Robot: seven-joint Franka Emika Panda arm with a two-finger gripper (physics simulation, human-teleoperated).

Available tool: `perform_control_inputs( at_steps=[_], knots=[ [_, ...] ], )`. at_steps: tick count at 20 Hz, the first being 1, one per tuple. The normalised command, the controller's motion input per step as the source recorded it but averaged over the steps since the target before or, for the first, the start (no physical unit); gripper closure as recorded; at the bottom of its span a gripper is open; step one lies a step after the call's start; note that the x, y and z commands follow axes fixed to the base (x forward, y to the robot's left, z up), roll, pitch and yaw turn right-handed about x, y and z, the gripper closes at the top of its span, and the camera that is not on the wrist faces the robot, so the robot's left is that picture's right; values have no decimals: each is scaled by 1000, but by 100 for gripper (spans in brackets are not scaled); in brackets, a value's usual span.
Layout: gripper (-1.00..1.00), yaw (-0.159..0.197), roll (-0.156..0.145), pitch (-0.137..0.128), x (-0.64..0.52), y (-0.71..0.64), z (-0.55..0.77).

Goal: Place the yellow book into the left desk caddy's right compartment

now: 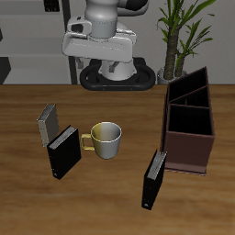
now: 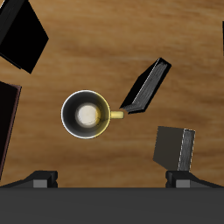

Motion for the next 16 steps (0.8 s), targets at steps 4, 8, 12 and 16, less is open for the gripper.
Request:
perform_control_inputs(
  at_steps=[4,8,12,16],
  knots=[
    [-100,-8,-32,3,-54,-579,-179],
    [-100,11,-30,-5,-176,-719,-231],
    [-100,42,0,-8,-198,-545,-157],
    [-100,53,31,-8,-214,-432,-161]
  ],
)
